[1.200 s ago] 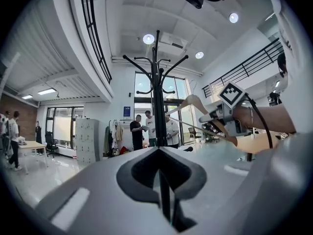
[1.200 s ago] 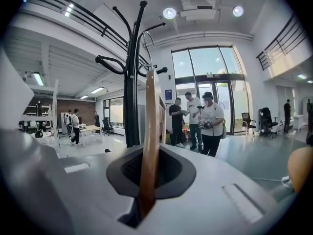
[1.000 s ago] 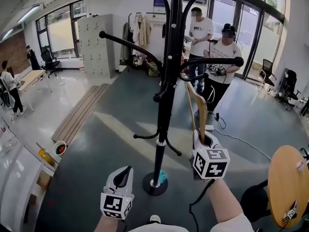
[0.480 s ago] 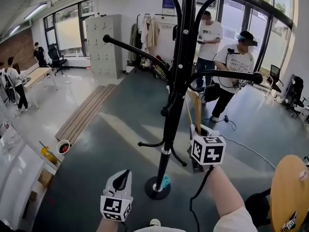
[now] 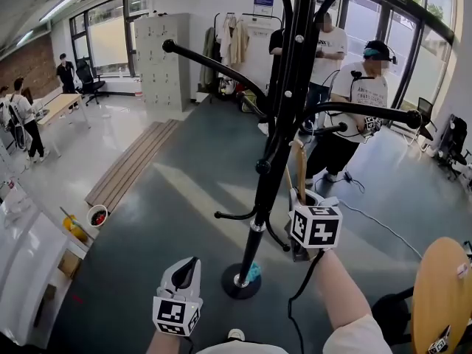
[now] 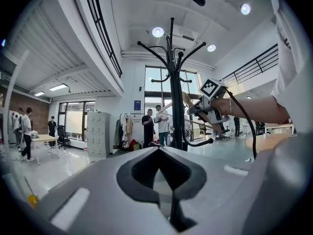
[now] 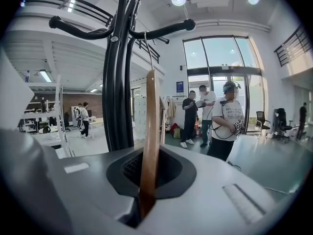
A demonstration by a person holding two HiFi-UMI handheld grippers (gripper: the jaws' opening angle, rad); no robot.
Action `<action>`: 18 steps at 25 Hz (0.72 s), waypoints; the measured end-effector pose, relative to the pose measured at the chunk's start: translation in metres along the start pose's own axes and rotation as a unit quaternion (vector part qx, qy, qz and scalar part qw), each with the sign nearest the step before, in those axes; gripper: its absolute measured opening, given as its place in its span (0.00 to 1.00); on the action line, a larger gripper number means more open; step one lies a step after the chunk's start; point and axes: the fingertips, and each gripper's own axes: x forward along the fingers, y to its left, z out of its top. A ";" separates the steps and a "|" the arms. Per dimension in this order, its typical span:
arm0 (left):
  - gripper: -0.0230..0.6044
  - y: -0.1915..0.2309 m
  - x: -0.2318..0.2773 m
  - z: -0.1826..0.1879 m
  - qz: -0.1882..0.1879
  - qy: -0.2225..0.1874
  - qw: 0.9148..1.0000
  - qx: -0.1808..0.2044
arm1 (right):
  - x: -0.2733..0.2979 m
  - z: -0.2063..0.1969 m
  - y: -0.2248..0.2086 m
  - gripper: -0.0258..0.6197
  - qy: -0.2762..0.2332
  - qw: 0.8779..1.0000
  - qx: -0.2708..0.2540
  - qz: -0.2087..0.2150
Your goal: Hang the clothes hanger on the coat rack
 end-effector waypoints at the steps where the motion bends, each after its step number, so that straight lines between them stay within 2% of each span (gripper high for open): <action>1: 0.04 0.000 0.000 0.000 0.000 0.000 1.000 0.000 | 0.000 0.000 -0.001 0.08 0.000 1.000 0.001 -0.001; 11: 0.04 0.005 -0.017 0.002 0.002 -0.003 1.000 -0.004 | -0.014 -0.008 0.004 0.11 -0.007 1.000 0.019 -0.009; 12: 0.04 0.004 -0.019 0.003 0.002 -0.004 1.000 -0.004 | -0.017 -0.006 0.003 0.15 -0.012 1.000 0.024 -0.009; 15: 0.04 0.002 -0.027 0.006 -0.001 -0.008 1.000 -0.003 | -0.035 0.006 0.006 0.37 -0.045 0.999 0.014 -0.018; 18: 0.04 0.004 -0.035 0.007 -0.006 -0.012 1.000 -0.002 | -0.065 0.021 0.013 0.46 -0.098 0.994 -0.021 -0.045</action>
